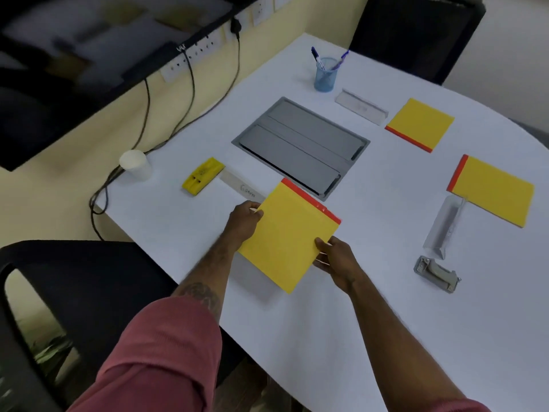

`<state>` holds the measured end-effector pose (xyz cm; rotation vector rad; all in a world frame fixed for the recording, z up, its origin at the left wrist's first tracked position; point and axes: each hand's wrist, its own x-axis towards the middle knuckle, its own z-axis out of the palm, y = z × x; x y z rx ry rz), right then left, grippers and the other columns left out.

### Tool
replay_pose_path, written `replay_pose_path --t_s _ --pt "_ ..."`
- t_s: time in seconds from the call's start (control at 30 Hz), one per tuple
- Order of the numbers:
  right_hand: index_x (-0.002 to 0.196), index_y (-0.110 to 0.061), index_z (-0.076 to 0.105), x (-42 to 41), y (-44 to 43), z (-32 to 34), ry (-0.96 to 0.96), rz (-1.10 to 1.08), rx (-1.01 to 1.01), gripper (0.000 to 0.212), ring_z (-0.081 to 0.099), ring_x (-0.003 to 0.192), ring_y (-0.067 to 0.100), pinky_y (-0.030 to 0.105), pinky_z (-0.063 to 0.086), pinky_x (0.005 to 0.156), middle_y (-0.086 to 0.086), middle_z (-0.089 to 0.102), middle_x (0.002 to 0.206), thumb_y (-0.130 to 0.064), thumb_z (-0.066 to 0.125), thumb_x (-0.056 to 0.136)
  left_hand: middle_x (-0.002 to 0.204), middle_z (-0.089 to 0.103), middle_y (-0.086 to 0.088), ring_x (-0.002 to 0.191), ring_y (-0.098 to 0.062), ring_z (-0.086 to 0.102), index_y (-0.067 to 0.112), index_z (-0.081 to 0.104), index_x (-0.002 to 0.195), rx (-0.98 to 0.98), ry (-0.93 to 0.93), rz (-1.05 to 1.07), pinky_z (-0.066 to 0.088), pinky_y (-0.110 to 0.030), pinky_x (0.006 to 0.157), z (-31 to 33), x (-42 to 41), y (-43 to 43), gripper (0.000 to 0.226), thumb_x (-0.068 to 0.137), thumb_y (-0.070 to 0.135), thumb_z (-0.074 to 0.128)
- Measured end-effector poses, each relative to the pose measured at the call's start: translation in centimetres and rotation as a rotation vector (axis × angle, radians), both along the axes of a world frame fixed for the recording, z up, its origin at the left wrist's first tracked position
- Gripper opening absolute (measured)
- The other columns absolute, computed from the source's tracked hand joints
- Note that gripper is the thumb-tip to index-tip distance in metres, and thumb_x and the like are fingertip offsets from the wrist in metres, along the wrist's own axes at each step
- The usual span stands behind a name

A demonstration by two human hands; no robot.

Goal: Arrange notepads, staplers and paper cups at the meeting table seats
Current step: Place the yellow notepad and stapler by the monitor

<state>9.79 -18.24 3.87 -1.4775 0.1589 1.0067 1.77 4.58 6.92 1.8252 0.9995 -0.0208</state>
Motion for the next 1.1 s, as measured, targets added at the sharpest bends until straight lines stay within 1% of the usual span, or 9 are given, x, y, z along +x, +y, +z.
replay_pose_path --t_s 0.17,0.27,0.33,0.43,0.5,0.67,0.8,0.9,1.1 --pt "0.111 -0.021 0.064 1.1 1.8 2.8 -0.106 0.062 0.064 0.017 0.074 0.090 0.018 0.027 0.058 0.068 -0.001 0.074 0.108 -0.015 0.053 0.101 0.126 0.062 -0.014 0.117 -0.029 0.057 0.010 0.060 0.129 0.114 -0.060 0.033 0.045 -0.031 0.090 3.3 -0.8 1.3 0.034 0.098 0.023 0.058" --pt "0.123 -0.013 0.061 2.3 3.8 3.8 -0.157 0.062 0.085 0.023 0.072 0.098 0.023 0.035 0.059 0.077 0.003 0.072 0.114 -0.012 0.051 0.102 0.118 0.065 -0.013 0.110 -0.026 0.060 0.014 0.063 0.125 0.158 -0.094 0.036 0.042 -0.023 0.074 3.7 -1.3 2.8 0.030 0.097 0.024 0.060" --pt "0.130 -0.009 0.057 3.3 5.1 4.0 -0.185 0.050 0.077 0.029 0.069 0.104 0.027 0.041 0.056 0.085 0.007 0.069 0.120 -0.010 0.050 0.102 0.115 0.067 -0.011 0.105 -0.023 0.060 0.016 0.065 0.119 0.194 -0.091 0.038 0.042 -0.023 0.070 3.3 -1.8 4.2 0.024 0.098 0.025 0.057" --pt "0.131 -0.005 0.056 5.4 7.5 3.8 -0.194 -0.009 0.053 0.030 0.066 0.107 0.029 0.041 0.054 0.086 0.011 0.067 0.124 -0.009 0.050 0.102 0.118 0.067 -0.011 0.110 -0.027 0.060 0.015 0.064 0.115 0.286 -0.069 0.074 0.048 -0.035 0.086 1.7 -3.0 6.8 0.024 0.101 0.027 0.050" --pt "0.125 -0.004 0.059 7.0 9.5 3.4 -0.198 -0.033 0.045 0.025 0.065 0.106 0.029 0.040 0.054 0.084 0.012 0.066 0.124 -0.009 0.048 0.103 0.129 0.062 -0.010 0.119 -0.029 0.055 0.014 0.060 0.125 0.419 0.007 0.060 0.045 -0.041 0.096 -0.1 -4.0 8.7 0.031 0.103 0.032 0.046" --pt "0.121 -0.008 0.059 10.3 16.4 3.0 -0.209 -0.059 0.068 0.021 0.064 0.101 0.025 0.034 0.053 0.078 0.010 0.065 0.122 -0.009 0.047 0.103 0.150 0.039 -0.012 0.136 -0.030 0.038 0.012 0.039 0.146 0.652 0.264 0.008 0.041 -0.046 0.103 -4.9 -5.4 13.4 0.052 0.103 0.042 0.039" --pt "0.120 -0.010 0.060 11.6 22.5 2.7 -0.211 -0.053 0.096 0.022 0.065 0.098 0.022 0.037 0.054 0.082 0.007 0.067 0.116 -0.007 0.047 0.103 0.164 0.015 -0.012 0.151 -0.027 0.013 0.010 0.018 0.156 0.641 0.335 0.030 0.023 -0.048 0.118 -8.6 -6.4 16.1 0.072 0.101 0.054 0.035" --pt "0.120 -0.009 0.061 12.0 26.5 2.4 -0.201 -0.039 0.110 0.023 0.066 0.100 0.023 0.038 0.055 0.085 0.005 0.068 0.113 -0.006 0.046 0.103 0.166 -0.003 -0.009 0.153 -0.024 -0.004 0.008 0.003 0.157 0.610 0.365 0.036 0.007 -0.050 0.122 -11.2 -6.9 17.7 0.088 0.096 0.066 0.032" --pt "0.094 -0.014 0.063 12.1 33.2 1.0 -0.167 -0.021 0.103 0.021 0.063 0.085 0.019 0.034 0.057 0.077 0.003 0.067 0.096 -0.004 0.047 0.102 0.165 -0.011 -0.009 0.152 -0.021 -0.013 0.007 -0.001 0.157 0.683 0.441 -0.006 -0.002 -0.052 0.122 -15.0 -7.7 18.6 0.115 0.077 0.088 0.007"
